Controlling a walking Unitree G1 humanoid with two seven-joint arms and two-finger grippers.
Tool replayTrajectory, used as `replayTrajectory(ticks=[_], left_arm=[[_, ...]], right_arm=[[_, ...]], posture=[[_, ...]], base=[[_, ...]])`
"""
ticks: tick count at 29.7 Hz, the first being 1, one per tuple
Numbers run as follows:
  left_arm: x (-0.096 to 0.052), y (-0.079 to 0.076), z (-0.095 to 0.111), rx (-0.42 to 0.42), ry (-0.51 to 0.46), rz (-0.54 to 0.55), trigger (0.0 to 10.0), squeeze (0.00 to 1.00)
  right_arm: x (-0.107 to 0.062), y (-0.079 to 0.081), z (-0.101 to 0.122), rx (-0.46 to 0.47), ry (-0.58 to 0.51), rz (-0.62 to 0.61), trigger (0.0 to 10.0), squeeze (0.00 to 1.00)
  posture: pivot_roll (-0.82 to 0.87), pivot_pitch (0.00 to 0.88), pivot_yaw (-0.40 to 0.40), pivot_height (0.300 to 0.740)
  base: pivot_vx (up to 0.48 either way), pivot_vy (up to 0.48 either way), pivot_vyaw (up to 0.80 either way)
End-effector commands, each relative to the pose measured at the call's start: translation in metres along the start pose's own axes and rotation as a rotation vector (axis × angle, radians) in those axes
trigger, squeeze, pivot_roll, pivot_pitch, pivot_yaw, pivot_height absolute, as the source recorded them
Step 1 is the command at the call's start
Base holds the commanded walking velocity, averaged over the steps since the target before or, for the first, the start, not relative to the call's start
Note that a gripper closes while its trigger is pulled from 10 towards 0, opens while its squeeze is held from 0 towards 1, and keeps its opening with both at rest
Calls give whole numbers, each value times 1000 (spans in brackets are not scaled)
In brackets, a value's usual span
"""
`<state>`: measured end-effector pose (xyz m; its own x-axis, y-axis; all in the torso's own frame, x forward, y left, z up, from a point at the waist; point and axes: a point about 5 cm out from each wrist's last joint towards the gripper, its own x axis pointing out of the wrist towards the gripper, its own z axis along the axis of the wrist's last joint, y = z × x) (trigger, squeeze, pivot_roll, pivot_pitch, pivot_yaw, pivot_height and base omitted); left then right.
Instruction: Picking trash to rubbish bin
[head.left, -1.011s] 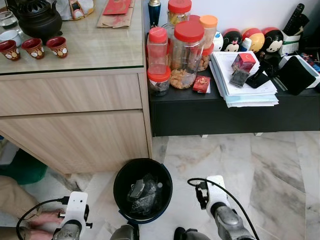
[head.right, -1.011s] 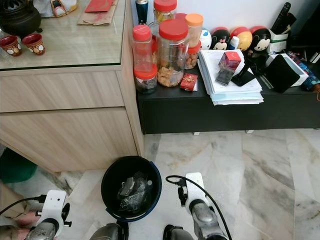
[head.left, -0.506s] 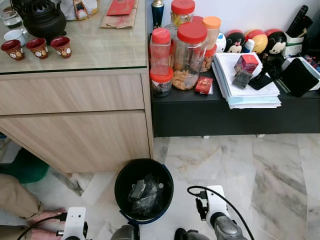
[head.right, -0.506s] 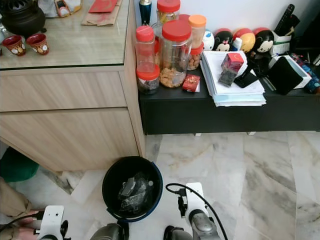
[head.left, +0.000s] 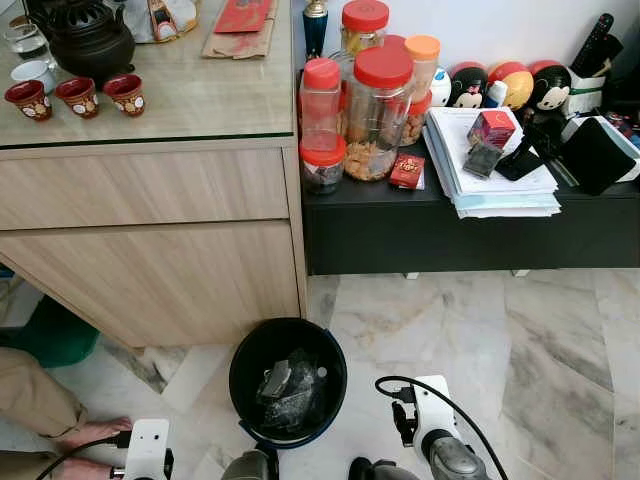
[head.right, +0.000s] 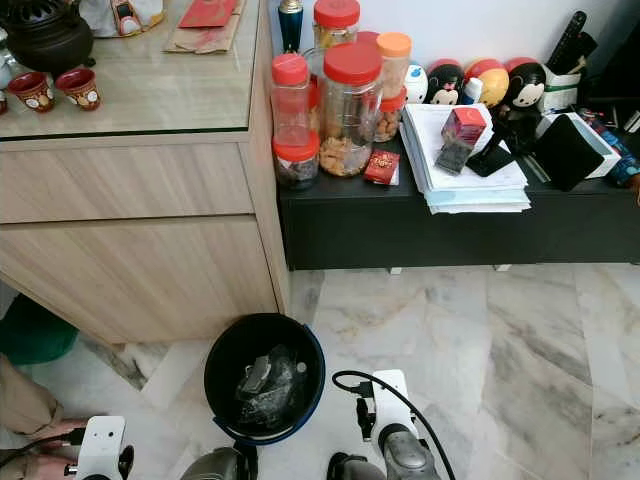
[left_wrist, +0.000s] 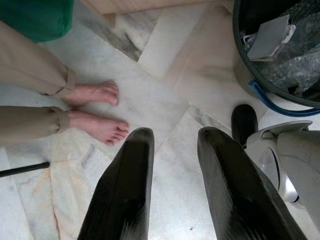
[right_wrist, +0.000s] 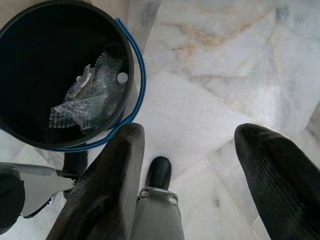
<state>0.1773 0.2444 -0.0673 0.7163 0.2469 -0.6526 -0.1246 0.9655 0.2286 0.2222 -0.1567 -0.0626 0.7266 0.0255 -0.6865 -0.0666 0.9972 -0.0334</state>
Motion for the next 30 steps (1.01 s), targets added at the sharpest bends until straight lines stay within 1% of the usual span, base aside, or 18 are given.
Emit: replayTrajectory(ticks=[1, 7, 30], left_arm=[[-4, 1, -11, -16, 40, 7, 10000, 0], [-4, 0, -11, -19, 36, 5, 10000, 0], [-4, -2, -12, -21, 38, 0, 10000, 0]], right_arm=[[-3, -1, -12, 20, 41, -3, 10000, 0], [-3, 0, -12, 21, 40, -3, 10000, 0], [-4, -1, -16, 27, 52, -3, 10000, 0]], posture=[[129, 186, -1, 740], [128, 187, -1, 740], [128, 193, -1, 740]], base=[[0, 0, 0], [0, 0, 0], [-245, 0, 0]])
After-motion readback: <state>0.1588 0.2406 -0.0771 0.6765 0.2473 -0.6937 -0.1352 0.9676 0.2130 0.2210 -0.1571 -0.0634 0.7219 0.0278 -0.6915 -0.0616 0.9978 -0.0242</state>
